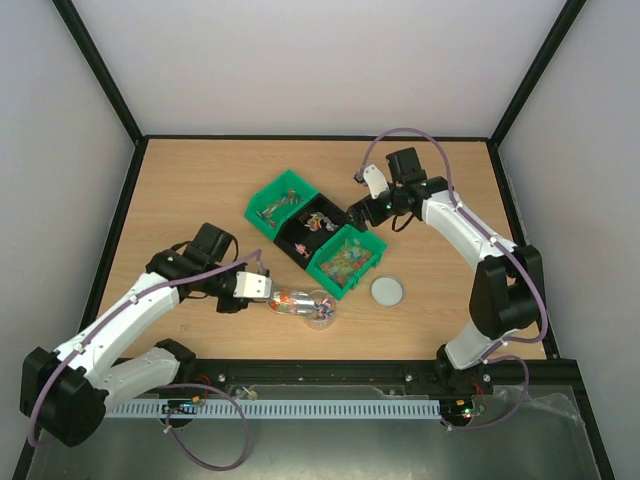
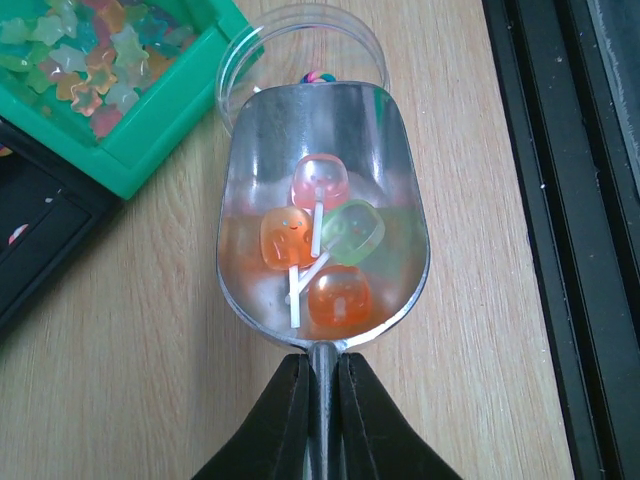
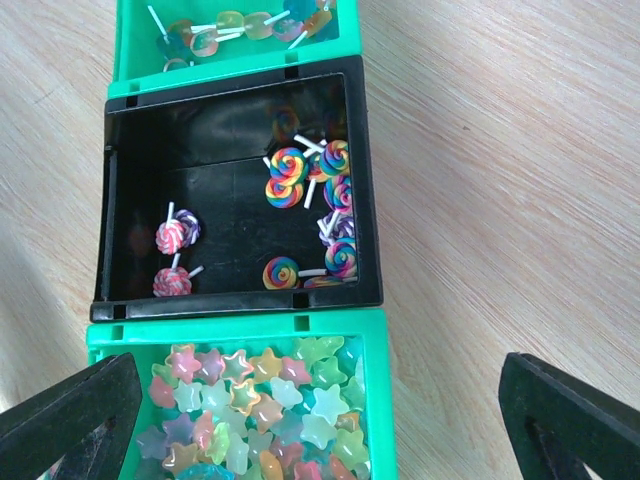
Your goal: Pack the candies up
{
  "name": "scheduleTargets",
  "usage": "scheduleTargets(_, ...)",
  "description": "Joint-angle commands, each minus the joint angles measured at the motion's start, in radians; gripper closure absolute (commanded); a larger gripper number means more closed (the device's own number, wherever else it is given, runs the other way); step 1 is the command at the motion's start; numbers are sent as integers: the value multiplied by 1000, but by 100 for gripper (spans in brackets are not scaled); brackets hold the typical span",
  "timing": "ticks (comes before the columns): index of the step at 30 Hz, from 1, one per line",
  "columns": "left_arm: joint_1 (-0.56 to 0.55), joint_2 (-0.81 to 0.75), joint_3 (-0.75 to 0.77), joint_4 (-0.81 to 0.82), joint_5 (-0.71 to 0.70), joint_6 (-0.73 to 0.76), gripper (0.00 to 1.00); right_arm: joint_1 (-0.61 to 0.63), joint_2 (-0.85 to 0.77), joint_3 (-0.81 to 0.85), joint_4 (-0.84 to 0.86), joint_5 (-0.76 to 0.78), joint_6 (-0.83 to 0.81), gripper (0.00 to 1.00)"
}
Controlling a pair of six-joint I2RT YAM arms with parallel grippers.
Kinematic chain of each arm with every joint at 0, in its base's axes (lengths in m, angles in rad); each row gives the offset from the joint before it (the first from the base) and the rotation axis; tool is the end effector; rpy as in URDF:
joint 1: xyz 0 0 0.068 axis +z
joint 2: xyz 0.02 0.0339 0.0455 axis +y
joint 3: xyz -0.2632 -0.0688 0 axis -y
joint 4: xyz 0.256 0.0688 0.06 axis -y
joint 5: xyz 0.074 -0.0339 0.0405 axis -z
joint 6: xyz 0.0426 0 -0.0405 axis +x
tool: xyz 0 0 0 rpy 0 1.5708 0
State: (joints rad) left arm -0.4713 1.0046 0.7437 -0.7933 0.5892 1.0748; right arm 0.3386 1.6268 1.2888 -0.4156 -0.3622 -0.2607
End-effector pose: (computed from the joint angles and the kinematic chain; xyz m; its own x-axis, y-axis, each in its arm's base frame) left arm 0.1636 -0.1099 0.2324 0.1784 0.7298 -0.6600 0.9774 -0.0540 0.2045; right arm 0.3526 0.1402 0.2701 -0.4807 -0.4248 -0.7671 -0.7020 0.7107 0.0463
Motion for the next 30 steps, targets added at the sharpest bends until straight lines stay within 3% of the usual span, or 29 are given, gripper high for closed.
scheduleTargets(1,-55,26,54,-12,-76,-42,98,-6,-38,-20,0,-25,13,1)
scheduleTargets(7,-141,60,91,-29,-177,-86,98,-7,-44,-28,11,-29,19,1)
scheduleTargets(30,-256,171,241,-127,-343,-169,98,-7,-167,14,25,-74,184,2)
